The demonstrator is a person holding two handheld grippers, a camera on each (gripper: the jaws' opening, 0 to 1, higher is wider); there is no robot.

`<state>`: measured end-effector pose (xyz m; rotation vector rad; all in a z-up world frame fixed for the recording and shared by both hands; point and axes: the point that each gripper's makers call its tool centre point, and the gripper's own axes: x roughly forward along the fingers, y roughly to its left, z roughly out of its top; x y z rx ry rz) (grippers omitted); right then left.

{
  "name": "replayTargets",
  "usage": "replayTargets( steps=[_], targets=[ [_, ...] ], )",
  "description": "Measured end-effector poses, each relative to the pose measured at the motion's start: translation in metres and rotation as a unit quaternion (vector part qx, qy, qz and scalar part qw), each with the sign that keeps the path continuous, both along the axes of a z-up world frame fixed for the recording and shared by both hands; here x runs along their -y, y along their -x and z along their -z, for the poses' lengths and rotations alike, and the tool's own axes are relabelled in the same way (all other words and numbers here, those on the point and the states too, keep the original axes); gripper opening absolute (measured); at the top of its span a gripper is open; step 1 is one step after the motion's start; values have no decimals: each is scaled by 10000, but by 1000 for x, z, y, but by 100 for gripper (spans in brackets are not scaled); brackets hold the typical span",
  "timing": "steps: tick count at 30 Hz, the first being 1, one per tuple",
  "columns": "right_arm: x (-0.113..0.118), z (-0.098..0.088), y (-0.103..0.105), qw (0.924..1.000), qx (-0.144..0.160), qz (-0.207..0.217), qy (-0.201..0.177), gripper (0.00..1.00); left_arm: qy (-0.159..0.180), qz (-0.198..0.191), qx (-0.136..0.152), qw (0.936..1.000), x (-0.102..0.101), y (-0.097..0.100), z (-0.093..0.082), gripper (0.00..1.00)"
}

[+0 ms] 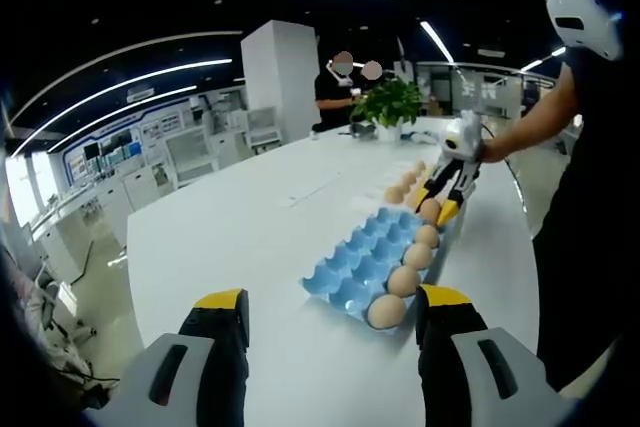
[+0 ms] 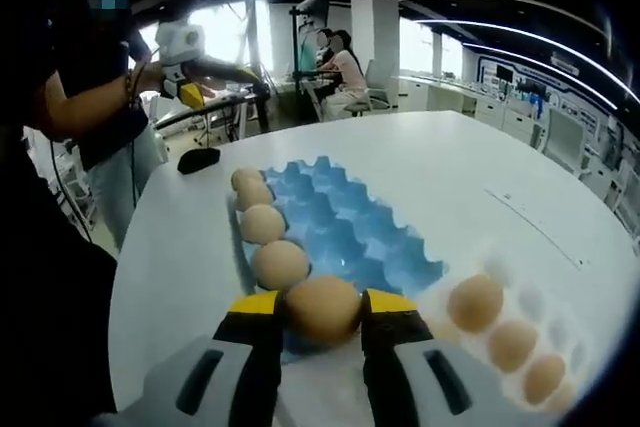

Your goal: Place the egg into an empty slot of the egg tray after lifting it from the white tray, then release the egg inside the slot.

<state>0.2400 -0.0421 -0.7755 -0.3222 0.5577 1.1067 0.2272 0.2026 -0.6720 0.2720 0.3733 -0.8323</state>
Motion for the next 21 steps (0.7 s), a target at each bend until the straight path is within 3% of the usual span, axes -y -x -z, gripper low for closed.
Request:
replayTargets(
  steps=[13, 21],
  targets=[
    [-4, 13, 7, 9997, -26, -186, 173, 31, 23, 9, 31, 10000, 1, -4, -3, 68],
    [-3, 11, 6, 9998, 52, -159, 48, 31, 21, 29, 52, 10000, 2, -6, -4, 68]
  ],
)
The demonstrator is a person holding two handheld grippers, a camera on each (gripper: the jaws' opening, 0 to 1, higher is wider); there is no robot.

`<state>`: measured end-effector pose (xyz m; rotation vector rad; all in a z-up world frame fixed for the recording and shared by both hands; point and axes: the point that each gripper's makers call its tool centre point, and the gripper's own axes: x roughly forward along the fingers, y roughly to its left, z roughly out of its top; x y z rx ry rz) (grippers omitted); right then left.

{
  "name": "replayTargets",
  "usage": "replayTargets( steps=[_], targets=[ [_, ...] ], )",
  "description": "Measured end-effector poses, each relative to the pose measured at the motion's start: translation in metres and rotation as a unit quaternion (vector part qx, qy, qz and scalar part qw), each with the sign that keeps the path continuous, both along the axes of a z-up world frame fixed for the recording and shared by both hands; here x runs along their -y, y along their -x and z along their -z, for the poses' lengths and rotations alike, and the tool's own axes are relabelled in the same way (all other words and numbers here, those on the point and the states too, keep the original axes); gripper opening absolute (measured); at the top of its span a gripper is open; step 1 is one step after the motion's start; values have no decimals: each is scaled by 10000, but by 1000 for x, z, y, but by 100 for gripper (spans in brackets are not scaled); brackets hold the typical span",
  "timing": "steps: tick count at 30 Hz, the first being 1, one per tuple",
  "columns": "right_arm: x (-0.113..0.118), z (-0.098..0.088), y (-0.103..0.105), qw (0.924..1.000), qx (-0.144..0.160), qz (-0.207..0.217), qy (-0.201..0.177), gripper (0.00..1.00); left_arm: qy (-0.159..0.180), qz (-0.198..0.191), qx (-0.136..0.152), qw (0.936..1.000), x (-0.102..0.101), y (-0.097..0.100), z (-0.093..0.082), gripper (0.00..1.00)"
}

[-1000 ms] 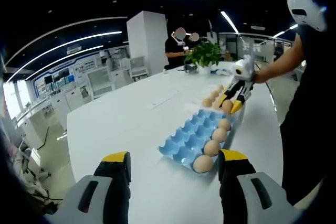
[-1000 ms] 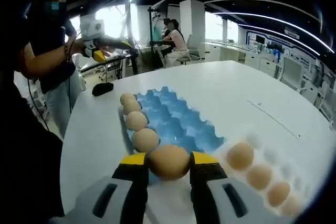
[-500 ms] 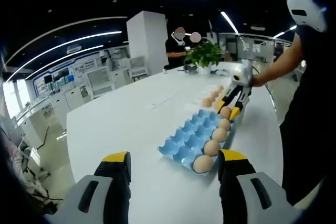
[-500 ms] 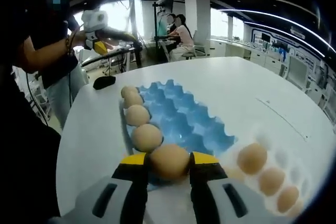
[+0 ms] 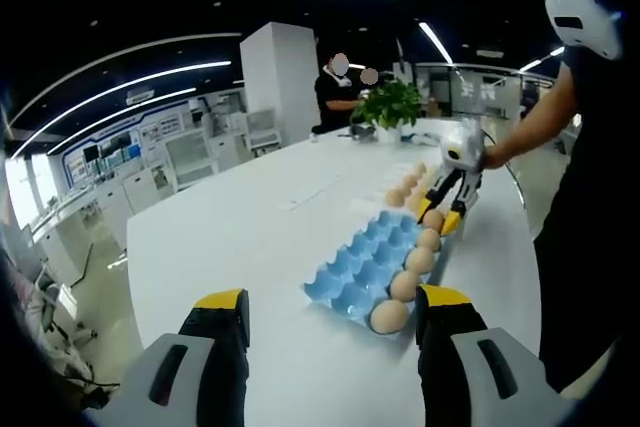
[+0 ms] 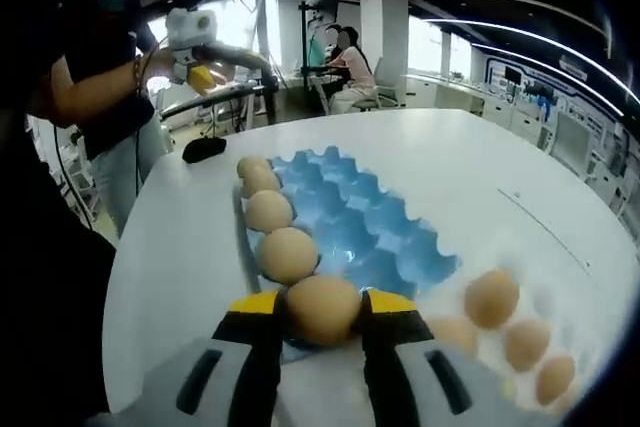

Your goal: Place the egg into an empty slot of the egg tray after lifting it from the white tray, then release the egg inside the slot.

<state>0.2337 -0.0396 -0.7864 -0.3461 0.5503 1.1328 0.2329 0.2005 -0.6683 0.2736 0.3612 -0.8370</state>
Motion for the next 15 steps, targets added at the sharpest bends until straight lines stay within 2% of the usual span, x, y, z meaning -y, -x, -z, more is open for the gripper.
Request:
replayTargets(
  steps=[15],
  targets=[
    [1, 2, 2, 9991, 340, -210, 144, 31, 20, 10, 20, 10000, 1, 0, 0, 68]
  ],
)
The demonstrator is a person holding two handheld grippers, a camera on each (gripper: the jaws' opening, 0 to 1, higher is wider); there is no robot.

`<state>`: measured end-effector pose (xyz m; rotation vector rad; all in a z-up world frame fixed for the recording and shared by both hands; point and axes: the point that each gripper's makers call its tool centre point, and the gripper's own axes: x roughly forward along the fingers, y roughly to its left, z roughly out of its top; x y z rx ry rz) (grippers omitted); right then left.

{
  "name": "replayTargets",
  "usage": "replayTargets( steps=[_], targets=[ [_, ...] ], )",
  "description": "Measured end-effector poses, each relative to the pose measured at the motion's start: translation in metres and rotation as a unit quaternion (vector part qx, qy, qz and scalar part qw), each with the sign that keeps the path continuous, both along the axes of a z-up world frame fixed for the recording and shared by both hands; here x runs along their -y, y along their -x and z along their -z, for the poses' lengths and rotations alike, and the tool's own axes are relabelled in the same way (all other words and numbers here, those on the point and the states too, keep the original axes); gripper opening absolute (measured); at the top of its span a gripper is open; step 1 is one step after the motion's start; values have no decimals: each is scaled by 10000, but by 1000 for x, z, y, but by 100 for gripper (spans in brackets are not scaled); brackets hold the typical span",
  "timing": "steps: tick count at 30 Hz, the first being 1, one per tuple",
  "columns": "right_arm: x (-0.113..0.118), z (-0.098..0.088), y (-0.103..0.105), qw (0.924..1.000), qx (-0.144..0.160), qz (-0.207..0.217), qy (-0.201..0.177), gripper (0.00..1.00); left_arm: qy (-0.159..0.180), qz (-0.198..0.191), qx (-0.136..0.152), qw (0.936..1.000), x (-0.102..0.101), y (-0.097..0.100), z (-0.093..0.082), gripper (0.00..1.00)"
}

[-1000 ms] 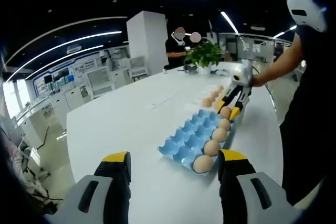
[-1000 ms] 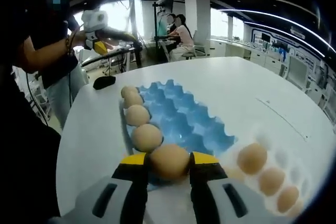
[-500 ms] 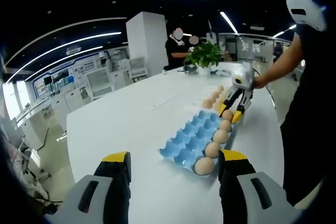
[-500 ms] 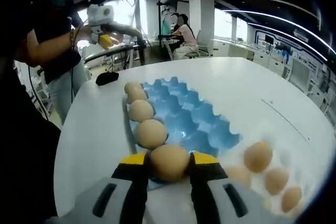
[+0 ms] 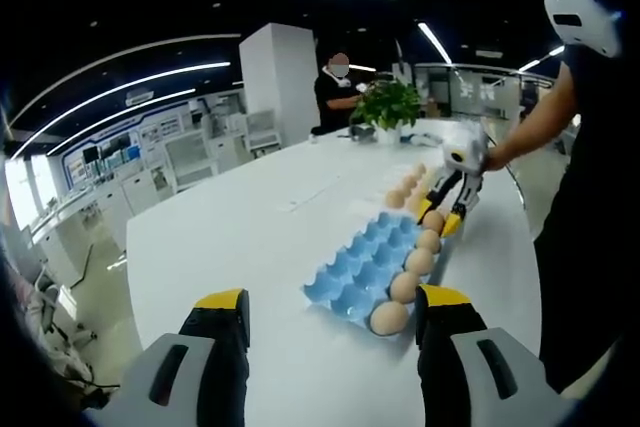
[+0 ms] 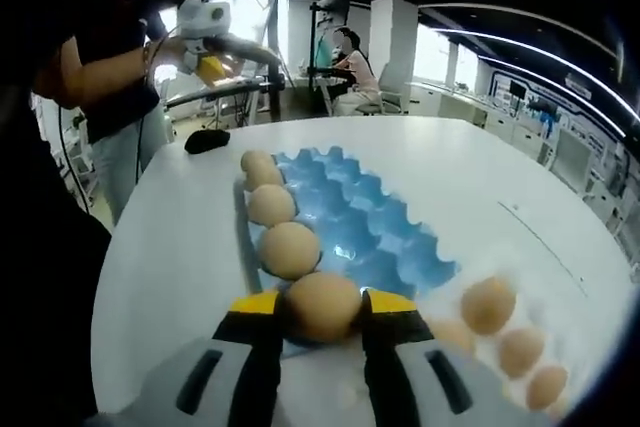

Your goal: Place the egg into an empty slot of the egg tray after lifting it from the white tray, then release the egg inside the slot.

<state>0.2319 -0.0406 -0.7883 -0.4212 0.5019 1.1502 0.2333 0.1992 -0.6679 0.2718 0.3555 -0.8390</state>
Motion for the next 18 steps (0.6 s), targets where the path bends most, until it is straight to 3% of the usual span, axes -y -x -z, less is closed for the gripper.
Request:
replayTargets(
  steps=[18],
  targets=[
    [1, -1, 0, 9999, 67, 25, 81, 31, -3, -8, 19, 10000, 1, 1, -1, 67]
  ],
)
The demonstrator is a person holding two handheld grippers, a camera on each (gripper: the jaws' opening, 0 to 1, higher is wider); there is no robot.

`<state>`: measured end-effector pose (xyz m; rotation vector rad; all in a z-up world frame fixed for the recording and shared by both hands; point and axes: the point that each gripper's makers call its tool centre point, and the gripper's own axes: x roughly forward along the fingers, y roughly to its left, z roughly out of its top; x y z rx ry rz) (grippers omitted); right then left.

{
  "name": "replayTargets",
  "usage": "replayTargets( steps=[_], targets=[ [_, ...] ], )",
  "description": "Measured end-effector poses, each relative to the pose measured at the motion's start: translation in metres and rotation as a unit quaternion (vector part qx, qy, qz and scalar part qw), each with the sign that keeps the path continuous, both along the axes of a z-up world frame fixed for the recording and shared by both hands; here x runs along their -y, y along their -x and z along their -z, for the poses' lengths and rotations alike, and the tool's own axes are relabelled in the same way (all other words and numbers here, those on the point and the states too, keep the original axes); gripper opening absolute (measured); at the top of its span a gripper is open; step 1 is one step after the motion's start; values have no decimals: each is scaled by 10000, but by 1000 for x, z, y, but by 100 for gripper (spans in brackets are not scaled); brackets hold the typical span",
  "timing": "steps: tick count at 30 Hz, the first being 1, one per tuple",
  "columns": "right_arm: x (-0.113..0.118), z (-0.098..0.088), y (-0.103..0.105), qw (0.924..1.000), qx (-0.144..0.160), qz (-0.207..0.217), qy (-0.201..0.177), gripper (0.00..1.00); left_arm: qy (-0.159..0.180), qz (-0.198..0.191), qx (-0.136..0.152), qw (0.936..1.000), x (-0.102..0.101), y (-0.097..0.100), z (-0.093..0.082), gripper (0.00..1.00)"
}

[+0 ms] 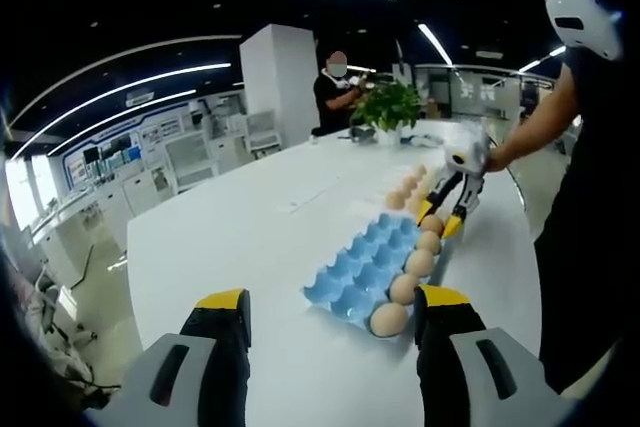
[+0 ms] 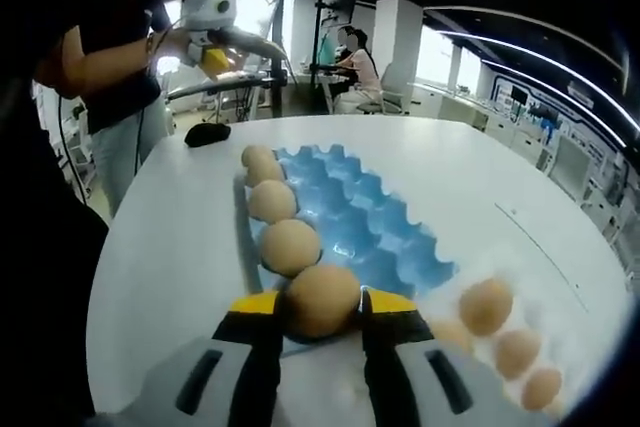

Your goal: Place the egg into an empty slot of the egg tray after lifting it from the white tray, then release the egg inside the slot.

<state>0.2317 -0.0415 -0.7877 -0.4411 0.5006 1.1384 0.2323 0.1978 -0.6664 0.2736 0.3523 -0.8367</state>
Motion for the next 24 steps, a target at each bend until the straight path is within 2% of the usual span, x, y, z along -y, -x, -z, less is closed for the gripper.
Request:
replayTargets(
  steps=[9, 13, 17, 20, 24],
  targets=[
    [5, -1, 3, 10000, 7, 26, 53, 32, -19, -21, 2, 10000, -1, 1, -1, 67],
    [6, 0, 2, 9999, 103, 20, 73, 33, -28, -33, 18, 10000, -1, 1, -2, 67],
    [5, -1, 2, 9999, 29, 87, 64, 33, -30, -24, 28, 10000, 0, 1, -3, 67],
    [7, -8, 5, 9999, -15, 102, -23, 35, -23, -30, 43, 10000, 0, 1, -4, 67],
    [14, -28, -2, 9986, 78, 380, -368, 35, -23, -28, 58, 10000, 1, 2, -5, 67]
  ],
)
